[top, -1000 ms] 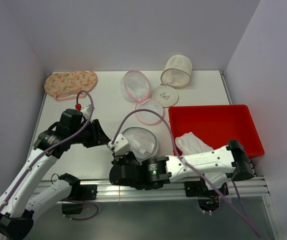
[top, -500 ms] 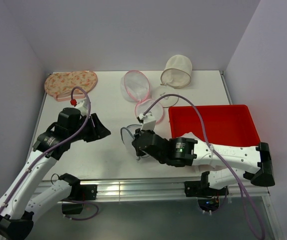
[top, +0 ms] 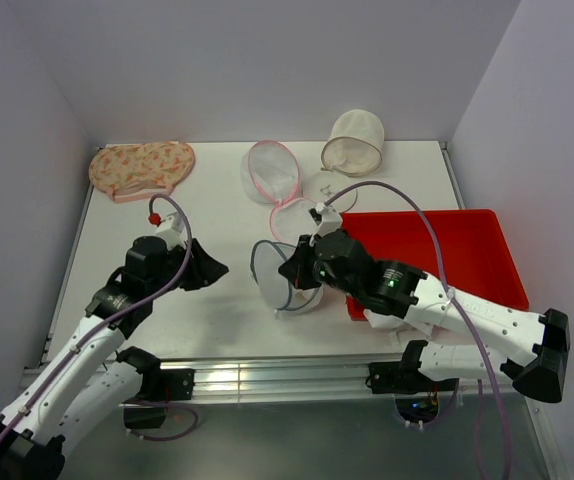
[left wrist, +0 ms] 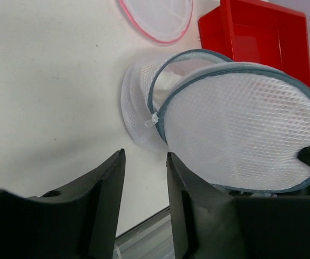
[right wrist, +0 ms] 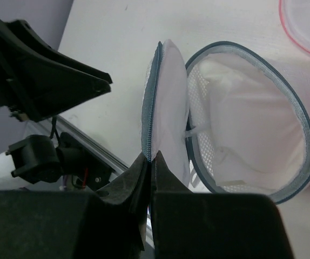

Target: Place the bra in the laundry bag and zip it closed

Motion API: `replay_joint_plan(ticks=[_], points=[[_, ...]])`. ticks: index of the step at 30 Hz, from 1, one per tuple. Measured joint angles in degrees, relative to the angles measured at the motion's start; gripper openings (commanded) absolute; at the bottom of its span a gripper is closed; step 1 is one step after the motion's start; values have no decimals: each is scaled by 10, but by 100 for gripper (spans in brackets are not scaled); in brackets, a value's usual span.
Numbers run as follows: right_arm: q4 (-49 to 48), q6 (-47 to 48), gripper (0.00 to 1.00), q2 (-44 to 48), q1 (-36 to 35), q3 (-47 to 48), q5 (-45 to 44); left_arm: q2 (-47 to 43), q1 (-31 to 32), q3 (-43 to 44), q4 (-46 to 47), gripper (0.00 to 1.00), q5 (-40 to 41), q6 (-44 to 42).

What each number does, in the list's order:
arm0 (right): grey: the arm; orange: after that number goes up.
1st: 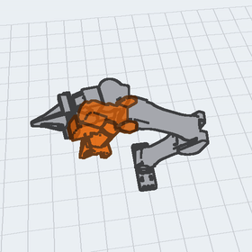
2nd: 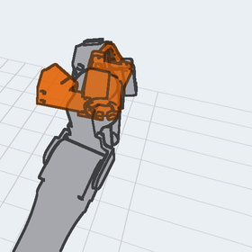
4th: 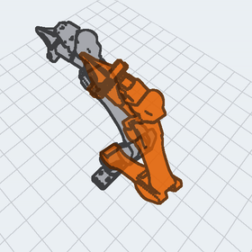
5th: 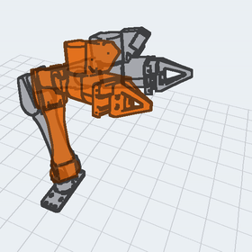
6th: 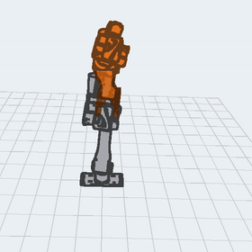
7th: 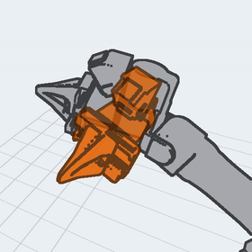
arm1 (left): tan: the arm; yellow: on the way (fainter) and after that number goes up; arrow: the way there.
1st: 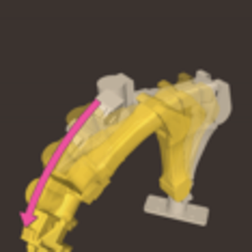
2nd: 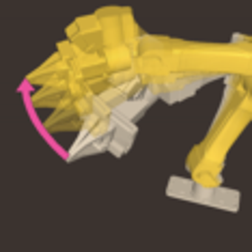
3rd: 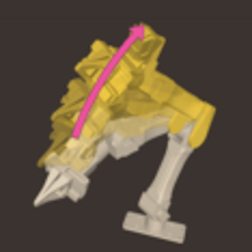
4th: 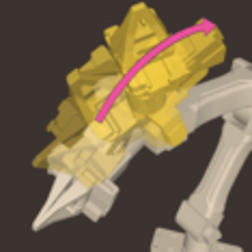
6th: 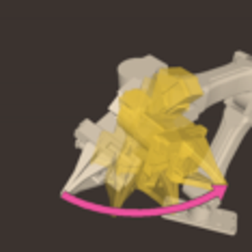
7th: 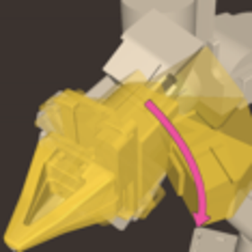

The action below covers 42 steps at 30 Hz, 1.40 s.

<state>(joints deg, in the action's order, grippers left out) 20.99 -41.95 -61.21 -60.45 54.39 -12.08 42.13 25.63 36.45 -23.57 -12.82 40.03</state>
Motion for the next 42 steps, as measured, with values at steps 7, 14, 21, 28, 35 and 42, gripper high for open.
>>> replay_joint_plan(ticks=[7,14,21,28,35,42], points=[[-21,-2,0,13,63,-19,89,-18,3,-124,163,41,5,17],[-29,-2,0,17,102,-34,169,-8,23,-211,324,42,11,24],[-36,-5,0,17,138,-42,242,7,46,-257,453,40,10,8],[-26,-1,1,17,209,-49,287,25,59,-266,512,40,11,-4],[22,36,19,10,225,-36,242,52,67,-266,529,39,13,-6],[63,70,45,-5,225,-29,156,75,75,-260,529,39,22,-14]])
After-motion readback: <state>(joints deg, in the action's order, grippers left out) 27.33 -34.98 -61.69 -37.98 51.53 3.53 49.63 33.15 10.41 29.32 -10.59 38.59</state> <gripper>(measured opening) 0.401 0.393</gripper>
